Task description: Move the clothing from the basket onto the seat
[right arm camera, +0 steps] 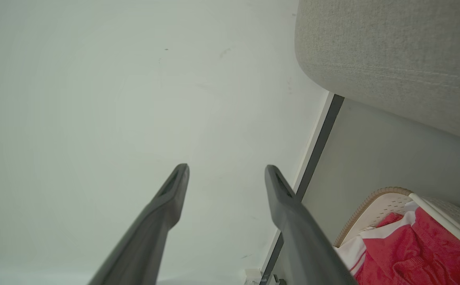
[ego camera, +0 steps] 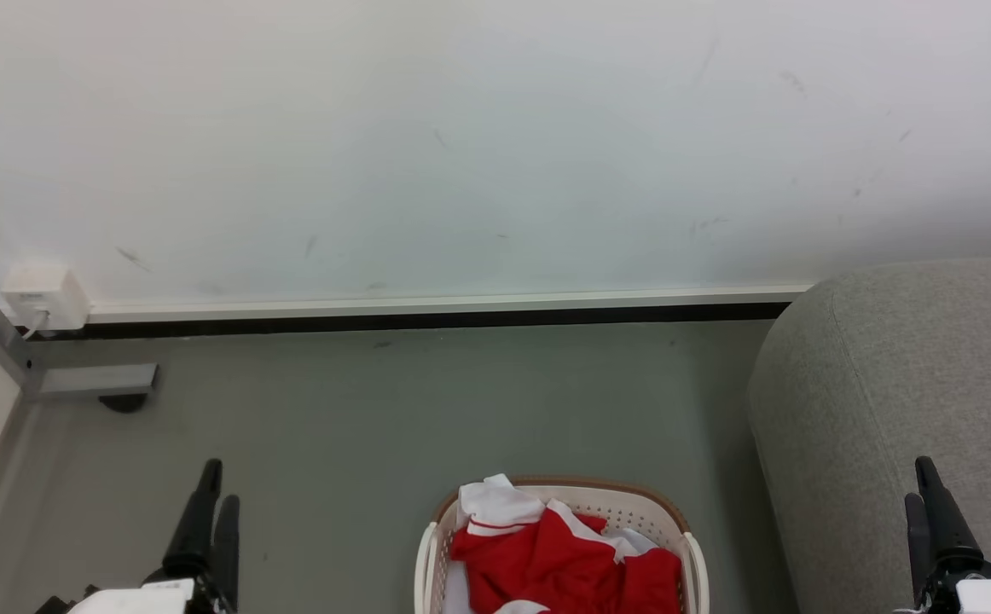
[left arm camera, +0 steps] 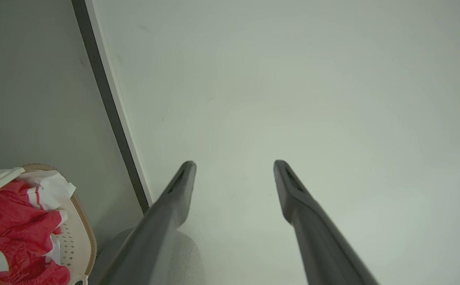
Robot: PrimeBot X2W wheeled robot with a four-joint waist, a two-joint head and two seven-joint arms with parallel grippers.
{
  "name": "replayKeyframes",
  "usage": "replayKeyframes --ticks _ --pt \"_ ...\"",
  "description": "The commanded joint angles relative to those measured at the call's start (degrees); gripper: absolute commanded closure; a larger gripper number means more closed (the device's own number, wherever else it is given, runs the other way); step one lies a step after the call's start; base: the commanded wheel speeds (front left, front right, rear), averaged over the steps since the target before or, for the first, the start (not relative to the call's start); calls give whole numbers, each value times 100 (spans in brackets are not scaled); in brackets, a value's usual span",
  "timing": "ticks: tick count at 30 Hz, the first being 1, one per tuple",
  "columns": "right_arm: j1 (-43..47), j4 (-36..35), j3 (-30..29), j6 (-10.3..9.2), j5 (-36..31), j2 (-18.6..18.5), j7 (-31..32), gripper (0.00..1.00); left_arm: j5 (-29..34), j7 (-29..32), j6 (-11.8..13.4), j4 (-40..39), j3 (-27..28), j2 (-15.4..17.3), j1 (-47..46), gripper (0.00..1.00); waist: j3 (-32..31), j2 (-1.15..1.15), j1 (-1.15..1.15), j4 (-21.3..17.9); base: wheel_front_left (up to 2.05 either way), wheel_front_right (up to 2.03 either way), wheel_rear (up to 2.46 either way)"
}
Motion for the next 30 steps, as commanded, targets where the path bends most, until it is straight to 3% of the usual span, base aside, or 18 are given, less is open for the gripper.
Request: replayKeyframes --ticks 1,10,23,30 --pt "-50 -113 21 -1 -273 -56 -101 0 132 -99 -2 -118 3 32 -65 0 -2 0 0 14 0 0 0" --pt "2 -311 103 -2 -1442 -62 -309 0 1066 -308 77 -194 67 35 -31 0 -4 0 0 66 0 0 0" --pt "97 -513 477 -3 -3811 -70 -614 0 3343 -612 165 -524 -201 69 124 0 10 0 0 119 0 0 0" --pt "116 -406 626 -4 -4765 -73 -763 0 4140 -759 322 -583 -406 165 221 0 9 0 0 124 0 0 0"
